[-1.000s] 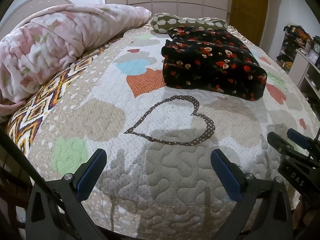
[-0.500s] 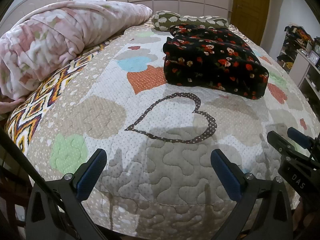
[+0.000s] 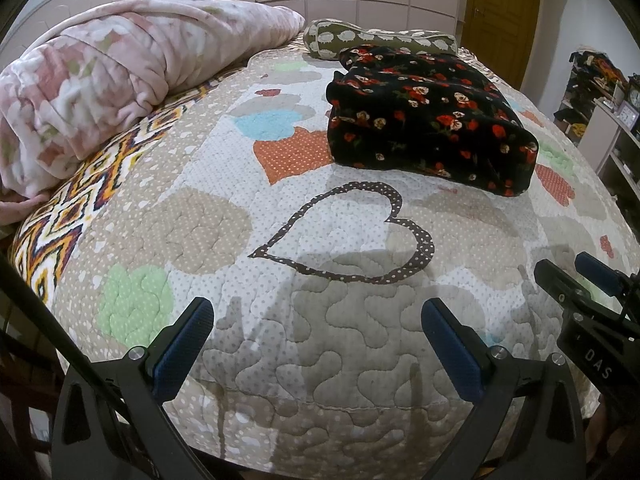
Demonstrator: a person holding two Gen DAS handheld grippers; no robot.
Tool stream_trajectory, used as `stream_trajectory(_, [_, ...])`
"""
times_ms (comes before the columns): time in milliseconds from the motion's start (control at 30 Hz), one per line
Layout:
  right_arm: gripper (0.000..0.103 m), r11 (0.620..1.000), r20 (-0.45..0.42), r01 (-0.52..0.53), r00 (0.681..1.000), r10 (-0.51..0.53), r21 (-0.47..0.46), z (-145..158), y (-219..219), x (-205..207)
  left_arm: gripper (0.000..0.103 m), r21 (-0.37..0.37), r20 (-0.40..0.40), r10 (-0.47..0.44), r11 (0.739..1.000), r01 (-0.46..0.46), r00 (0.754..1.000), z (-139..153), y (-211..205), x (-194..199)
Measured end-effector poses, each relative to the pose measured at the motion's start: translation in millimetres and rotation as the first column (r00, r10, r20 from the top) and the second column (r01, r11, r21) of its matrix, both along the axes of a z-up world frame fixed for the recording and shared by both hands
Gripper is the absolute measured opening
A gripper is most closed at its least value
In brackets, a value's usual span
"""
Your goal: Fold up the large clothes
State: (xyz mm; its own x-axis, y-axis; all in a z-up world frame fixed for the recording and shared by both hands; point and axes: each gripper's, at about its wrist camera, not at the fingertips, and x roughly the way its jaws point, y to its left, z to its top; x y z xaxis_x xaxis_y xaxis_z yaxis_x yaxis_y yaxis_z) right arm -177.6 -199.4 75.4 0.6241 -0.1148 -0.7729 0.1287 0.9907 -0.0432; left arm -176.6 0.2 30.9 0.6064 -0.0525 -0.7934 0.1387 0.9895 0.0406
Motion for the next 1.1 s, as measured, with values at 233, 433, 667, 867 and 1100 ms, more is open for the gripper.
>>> stream_trajectory(233, [0.066,1.0,0.006,-0.011,1.0,0.011,-0.001,1.7,1.5,-0.1,0.103,-0.002,-0.004,0.004,1.0,-0.004,1.0,-1.4,-0.1,0.4])
stream_trajectory(433, [0.066,1.0,0.005,-0.013,1.0,0.013,0.0,2.5,-0.1,1.2,0.103,-0.004,-0.007,0.008,1.0,-0.008,1.0,-1.9,1.0,1.6])
stream_trajectory(667, [0.066,1.0,0.006,-0.012,1.0,0.012,0.001,2.2,-0.3,2.0,0.103,-0.003,-0.009,0.005,1.0,-0.005,1.0,-1.2,0.2,2.5])
stream_trajectory(867, [0.066,1.0,0.004,-0.017,1.0,0.017,0.0,2.0,-0.3,2.9,0.103,-0.003,-0.013,0.004,1.0,-0.004,1.0,-1.8,-0.3,3.5])
stream_trajectory(1100, [0.066,1.0,0.005,-0.015,1.0,0.015,0.0,2.4,-0.1,3.6,0.103,0.002,0.006,0.007,1.0,-0.007,1.0,0.0,1.5,6.1])
